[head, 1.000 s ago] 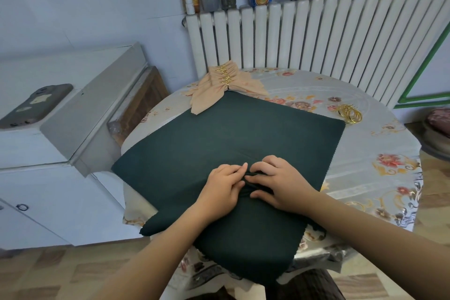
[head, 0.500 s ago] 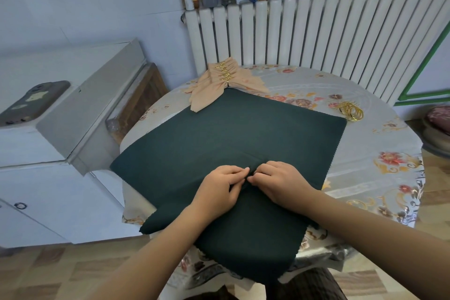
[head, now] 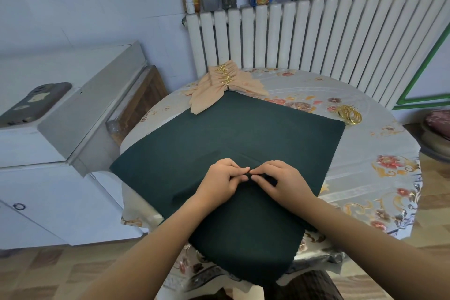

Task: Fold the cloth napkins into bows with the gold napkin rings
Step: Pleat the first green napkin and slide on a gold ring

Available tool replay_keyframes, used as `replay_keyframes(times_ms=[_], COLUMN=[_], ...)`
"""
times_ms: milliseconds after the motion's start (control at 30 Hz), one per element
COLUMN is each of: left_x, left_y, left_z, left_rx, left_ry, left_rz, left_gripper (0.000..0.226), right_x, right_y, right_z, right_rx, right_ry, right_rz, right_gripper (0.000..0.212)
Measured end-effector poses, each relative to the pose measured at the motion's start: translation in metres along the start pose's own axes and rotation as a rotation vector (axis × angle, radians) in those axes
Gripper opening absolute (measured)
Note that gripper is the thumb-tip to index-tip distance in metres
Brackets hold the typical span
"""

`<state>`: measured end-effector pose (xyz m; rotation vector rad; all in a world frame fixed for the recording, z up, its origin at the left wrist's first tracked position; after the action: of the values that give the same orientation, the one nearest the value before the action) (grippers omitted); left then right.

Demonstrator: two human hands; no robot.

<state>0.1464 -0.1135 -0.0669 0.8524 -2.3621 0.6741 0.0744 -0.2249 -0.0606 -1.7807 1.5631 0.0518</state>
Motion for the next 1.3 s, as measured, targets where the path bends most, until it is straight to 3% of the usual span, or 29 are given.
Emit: replay_keyframes(times_ms=[133, 233, 667, 867, 1100, 1300], left_x=[-0.001, -0.001, 0.023, 0.027, 0.021, 0.022], left_y=[0.001, -0.006, -0.126, -0.143, -0.142, -0.142], left_z=[-0.001, 0.001, 0.038, 0.060, 0.072, 0.072], left_rx=[0.026, 0.053, 0.143, 0.154, 0.164, 0.174], left_ry=[0.017, 0.027, -0.060, -0.069, -0.073, -0.076], left_rz=[-0.010, -0.008, 0.087, 0.133, 0.165, 0.177], left_gripper=[0.021, 0.018, 0.021, 0.022, 0.025, 0.025], right_x=[0.018, 0.058, 0.228, 0.271, 0.281, 0.299], right_y=[0.002, -0.001, -0.013, -0.020, -0.019, -0.016], right_z=[-0.026, -0.054, -0.141, -0.143, -0.160, -0.155], right_rx=[0.118, 0.202, 0.389, 0.323, 0.476, 0.385], right_ry=[0.016, -0.022, 0.202, 0.270, 0.314, 0.197], right_rz=[0.102, 0.299, 0.806, 0.938, 0.962, 1.026], right_gripper=[0.026, 0.018, 0.035, 0.056, 0.062, 0.062])
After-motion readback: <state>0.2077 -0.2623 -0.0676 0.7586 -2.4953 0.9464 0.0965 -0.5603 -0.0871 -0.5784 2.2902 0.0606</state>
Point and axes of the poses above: each hand's wrist, its own y-axis away from the middle knuckle, its own z-axis out of the palm, x = y × z, the point moved 9 cm from there along -y, towards the middle knuckle, and after that the axes turned 2 degrees about -x, right-handed, at the moved point
